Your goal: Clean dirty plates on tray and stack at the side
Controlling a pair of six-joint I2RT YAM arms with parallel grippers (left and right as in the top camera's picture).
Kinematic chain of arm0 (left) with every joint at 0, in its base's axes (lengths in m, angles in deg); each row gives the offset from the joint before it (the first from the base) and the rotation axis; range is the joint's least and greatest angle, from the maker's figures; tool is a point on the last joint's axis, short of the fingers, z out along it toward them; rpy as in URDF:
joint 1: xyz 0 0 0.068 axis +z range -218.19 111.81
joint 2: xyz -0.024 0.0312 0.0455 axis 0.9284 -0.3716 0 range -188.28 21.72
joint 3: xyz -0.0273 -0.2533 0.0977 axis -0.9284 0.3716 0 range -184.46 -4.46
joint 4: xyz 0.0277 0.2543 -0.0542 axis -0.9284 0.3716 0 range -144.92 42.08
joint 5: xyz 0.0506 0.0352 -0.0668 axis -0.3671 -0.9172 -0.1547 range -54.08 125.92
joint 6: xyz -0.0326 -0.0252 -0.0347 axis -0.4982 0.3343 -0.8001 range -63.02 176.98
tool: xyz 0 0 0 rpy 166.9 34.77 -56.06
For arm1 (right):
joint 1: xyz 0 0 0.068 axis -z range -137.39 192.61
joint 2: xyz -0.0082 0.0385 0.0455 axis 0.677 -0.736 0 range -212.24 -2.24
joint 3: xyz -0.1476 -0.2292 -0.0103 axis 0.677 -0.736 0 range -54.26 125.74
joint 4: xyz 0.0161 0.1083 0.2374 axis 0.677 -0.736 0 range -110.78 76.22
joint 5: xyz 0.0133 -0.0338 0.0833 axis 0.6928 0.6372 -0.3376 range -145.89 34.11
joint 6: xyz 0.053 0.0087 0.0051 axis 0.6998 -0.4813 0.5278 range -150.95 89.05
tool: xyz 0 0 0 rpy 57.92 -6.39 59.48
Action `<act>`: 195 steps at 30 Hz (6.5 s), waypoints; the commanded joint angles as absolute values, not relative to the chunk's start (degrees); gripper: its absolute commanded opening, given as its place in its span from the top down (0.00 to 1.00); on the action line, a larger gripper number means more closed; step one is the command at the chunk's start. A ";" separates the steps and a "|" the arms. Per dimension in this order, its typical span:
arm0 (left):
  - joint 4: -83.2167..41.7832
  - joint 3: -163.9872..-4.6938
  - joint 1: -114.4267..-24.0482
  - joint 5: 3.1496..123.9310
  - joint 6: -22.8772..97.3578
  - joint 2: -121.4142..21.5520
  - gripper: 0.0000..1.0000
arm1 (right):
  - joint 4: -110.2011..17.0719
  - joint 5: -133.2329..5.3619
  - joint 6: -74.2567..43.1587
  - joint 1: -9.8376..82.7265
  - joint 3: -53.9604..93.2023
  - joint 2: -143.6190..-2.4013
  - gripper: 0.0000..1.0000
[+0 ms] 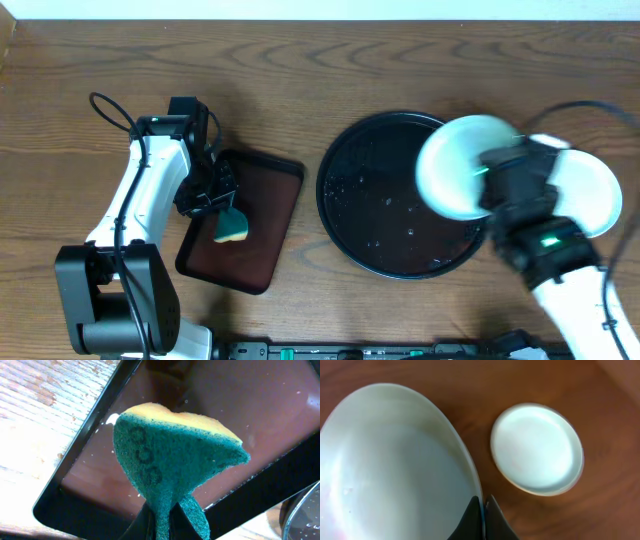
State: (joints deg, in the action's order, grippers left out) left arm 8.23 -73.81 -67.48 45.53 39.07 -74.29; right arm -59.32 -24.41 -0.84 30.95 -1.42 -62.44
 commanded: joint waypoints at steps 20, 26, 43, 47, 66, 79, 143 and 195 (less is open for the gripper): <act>8.76 -73.57 -67.24 46.01 40.05 -73.85 0.92 | -47.73 -54.00 -5.84 83.64 -0.59 -86.51 0.99; 8.84 -73.57 -67.24 46.01 40.86 -73.85 0.92 | -46.55 -64.84 -10.92 82.88 0.11 -84.06 0.65; 5.78 -70.64 -68.26 47.30 45.38 -73.85 0.62 | -54.88 -93.39 -19.44 54.18 1.16 -51.40 0.49; 6.55 -71.77 -68.42 47.32 45.34 -73.83 0.42 | -59.69 -92.40 -20.99 46.14 1.16 -48.69 0.50; 19.12 -78.83 -68.42 54.29 48.38 -34.49 0.25 | -66.38 -81.83 -28.23 19.52 1.16 -48.21 0.01; 17.65 -78.64 -68.42 54.38 47.70 -19.25 0.21 | -66.31 -81.80 -28.25 19.52 1.14 -48.26 0.01; 18.40 -78.61 -68.42 54.34 46.43 -19.39 0.19 | -16.37 -73.91 -37.25 40.76 -53.94 -2.53 0.01; -34.08 -34.09 -64.22 47.39 49.21 11.69 0.19 | -16.37 -73.91 -37.25 40.76 -53.94 -2.55 0.01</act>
